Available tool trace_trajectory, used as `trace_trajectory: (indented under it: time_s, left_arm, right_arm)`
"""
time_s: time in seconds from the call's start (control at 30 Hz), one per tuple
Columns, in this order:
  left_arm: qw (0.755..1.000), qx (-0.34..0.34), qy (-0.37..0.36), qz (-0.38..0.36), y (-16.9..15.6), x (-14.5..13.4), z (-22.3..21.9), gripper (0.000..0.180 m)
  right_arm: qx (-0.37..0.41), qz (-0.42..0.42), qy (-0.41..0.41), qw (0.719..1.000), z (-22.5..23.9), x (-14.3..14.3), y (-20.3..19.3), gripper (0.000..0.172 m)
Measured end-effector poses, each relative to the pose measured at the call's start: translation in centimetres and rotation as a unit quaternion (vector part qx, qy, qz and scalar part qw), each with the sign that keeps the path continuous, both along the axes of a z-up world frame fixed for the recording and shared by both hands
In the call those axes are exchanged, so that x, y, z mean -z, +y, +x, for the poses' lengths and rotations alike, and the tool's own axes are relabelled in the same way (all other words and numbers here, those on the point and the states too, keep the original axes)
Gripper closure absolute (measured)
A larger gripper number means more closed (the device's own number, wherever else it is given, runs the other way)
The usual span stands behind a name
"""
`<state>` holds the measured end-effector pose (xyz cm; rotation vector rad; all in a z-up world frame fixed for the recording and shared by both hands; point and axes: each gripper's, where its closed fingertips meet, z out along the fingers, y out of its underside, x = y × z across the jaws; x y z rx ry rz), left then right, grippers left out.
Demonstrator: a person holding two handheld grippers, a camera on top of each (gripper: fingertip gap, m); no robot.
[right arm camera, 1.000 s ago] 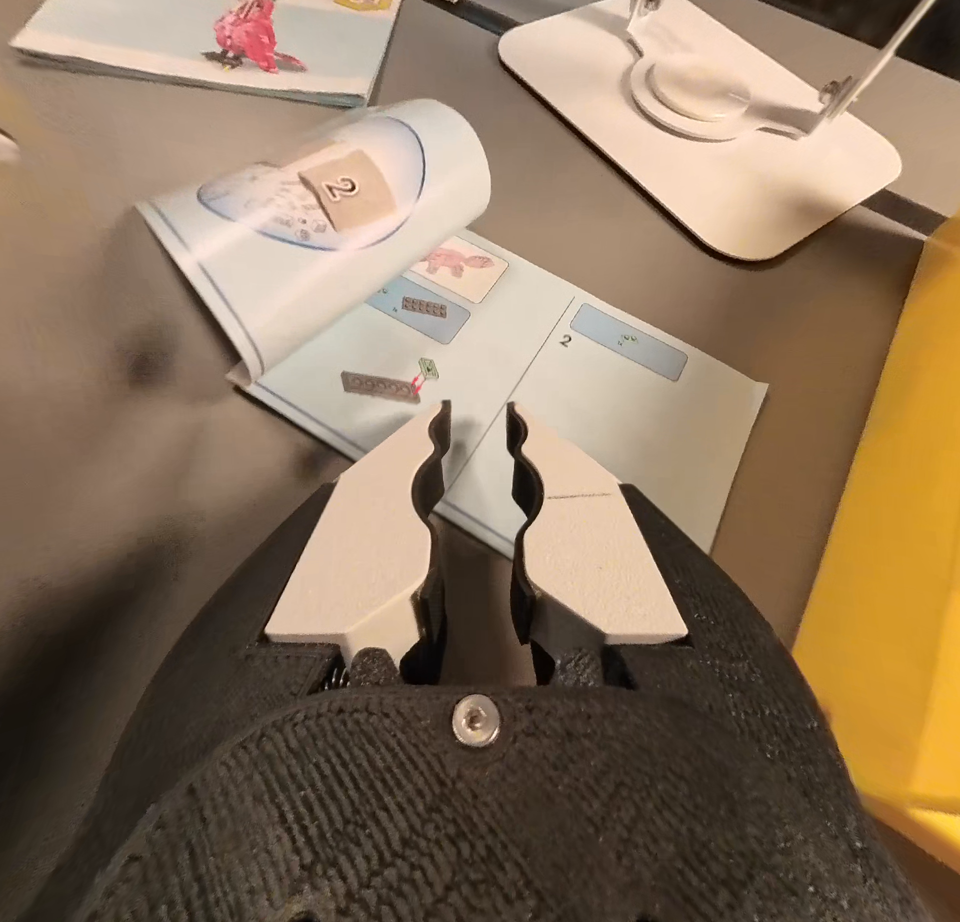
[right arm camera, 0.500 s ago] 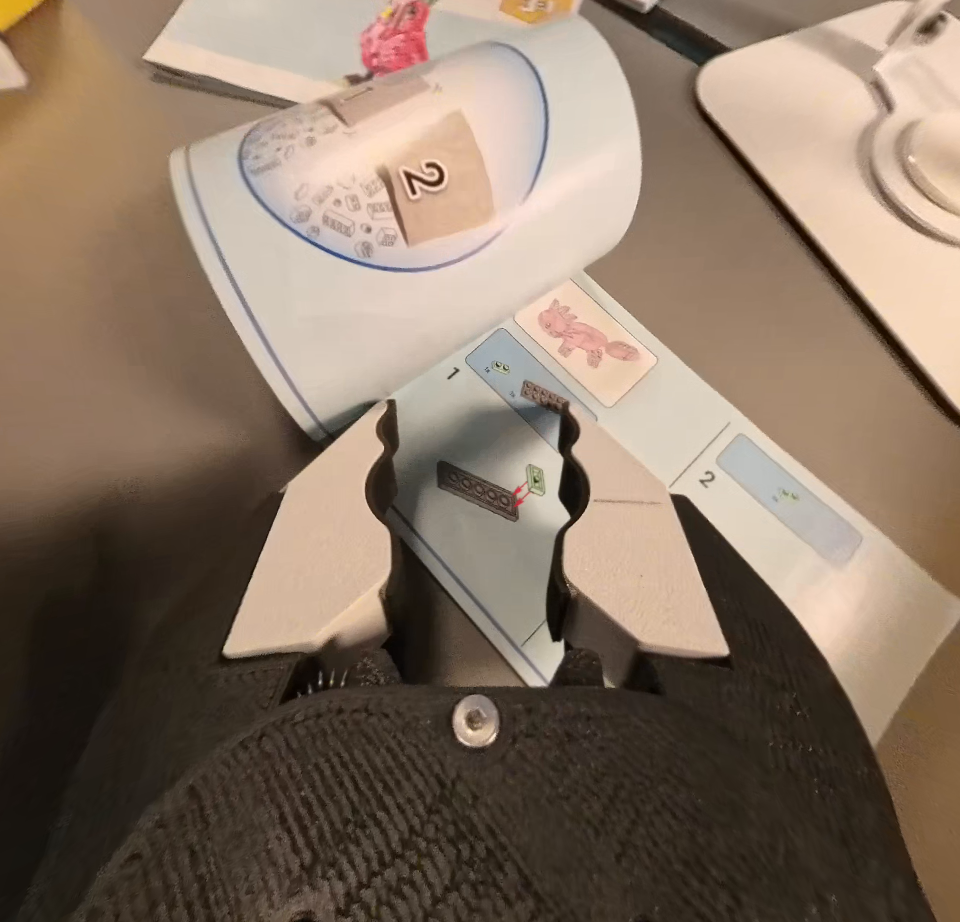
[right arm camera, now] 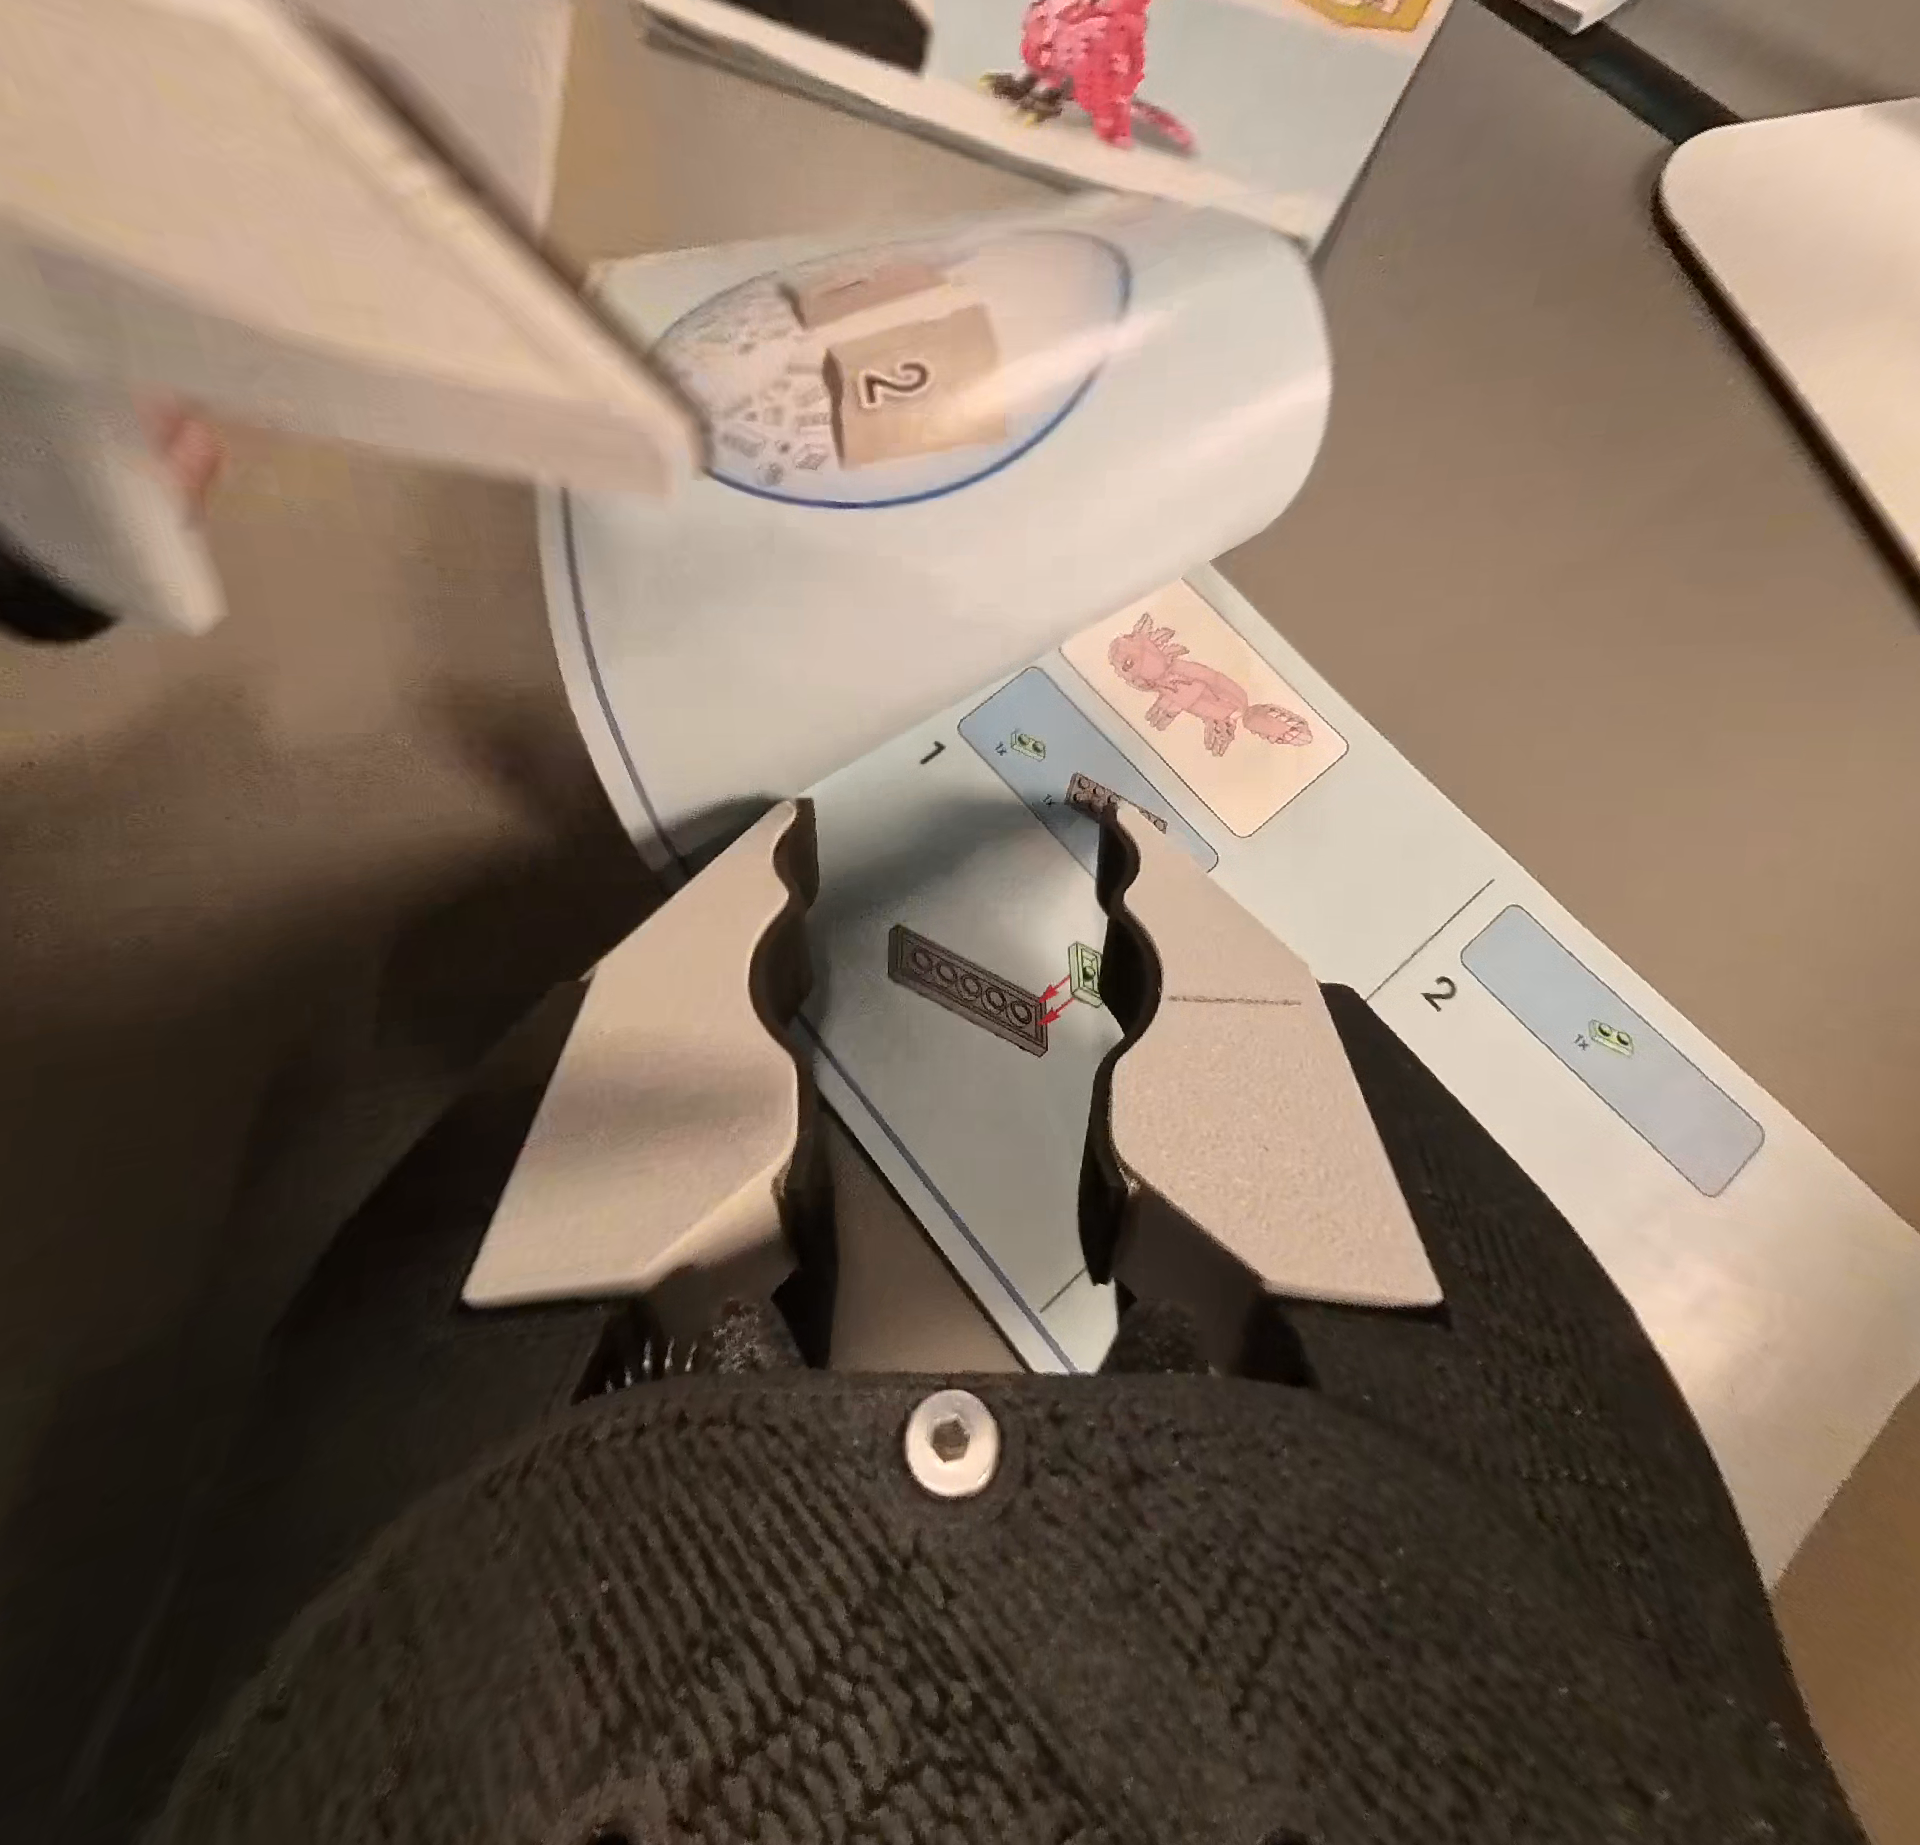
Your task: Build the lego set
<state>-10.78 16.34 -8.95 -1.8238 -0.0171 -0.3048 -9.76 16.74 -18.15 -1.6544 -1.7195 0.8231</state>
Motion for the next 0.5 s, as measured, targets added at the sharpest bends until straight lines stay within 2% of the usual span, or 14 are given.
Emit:
trace_trajectory:
  time_s: [0.13,0.3,0.5]
  left_arm:
    - [0.999,-0.034,0.01,-0.039,0.0,1.3,-1.2,0.108]
    - [0.983,-0.074,0.04,-0.162,-0.5,5.5,-2.9,0.098]
    - [0.936,-0.14,0.152,-0.283,-2.5,9.1,-6.4,0.089]
  right_arm:
    - [-0.039,-0.001,0.0,0.999,1.5,0.0,-0.9,0.119]
    - [-0.047,0.002,0.0,0.999,2.0,0.0,-0.6,0.121]
    - [-0.022,0.006,0.0,1.0,2.8,0.0,0.9,0.118]
